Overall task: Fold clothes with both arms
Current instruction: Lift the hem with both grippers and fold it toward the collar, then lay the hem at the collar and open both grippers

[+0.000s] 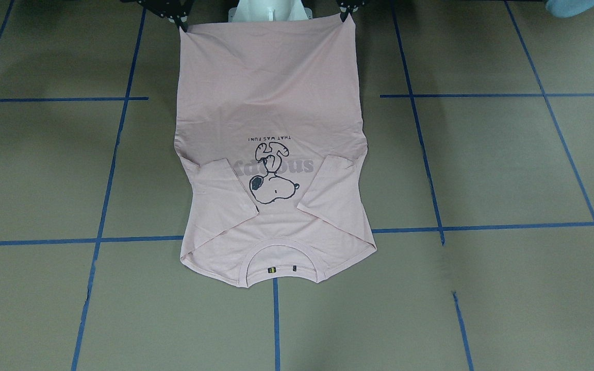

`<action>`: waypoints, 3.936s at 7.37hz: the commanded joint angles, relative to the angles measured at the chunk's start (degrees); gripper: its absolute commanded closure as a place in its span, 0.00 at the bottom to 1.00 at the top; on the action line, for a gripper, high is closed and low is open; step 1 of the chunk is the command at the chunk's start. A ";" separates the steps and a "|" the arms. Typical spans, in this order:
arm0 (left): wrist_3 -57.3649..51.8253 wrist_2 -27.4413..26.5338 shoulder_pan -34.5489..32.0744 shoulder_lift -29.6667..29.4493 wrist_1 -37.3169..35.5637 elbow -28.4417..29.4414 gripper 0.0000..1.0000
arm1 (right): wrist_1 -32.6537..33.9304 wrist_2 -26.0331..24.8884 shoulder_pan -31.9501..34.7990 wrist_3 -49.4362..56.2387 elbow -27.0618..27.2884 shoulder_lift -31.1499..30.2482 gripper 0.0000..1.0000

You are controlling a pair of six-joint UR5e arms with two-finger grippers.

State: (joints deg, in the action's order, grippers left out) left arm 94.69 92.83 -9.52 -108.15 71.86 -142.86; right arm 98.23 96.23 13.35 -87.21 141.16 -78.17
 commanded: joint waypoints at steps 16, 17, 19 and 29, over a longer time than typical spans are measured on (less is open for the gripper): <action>-20.16 0.16 -31.00 -13.05 36.51 53.91 1.00 | -27.92 4.05 31.21 17.07 -65.03 29.74 1.00; -20.16 0.08 -31.00 -13.14 36.51 54.26 1.00 | -28.00 4.05 31.29 17.07 -65.22 29.92 1.00; -20.07 0.07 -31.00 -13.57 36.51 54.35 1.00 | -28.00 4.05 31.29 17.07 -65.23 30.18 1.00; -19.37 5.88 -30.82 -14.81 37.48 49.36 0.00 | -22.49 12.49 23.94 9.36 -39.79 10.98 0.00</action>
State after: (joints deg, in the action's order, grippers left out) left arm 75.11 97.81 -40.41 -123.06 109.64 -91.37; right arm 71.87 108.91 40.54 -75.30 93.73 -61.95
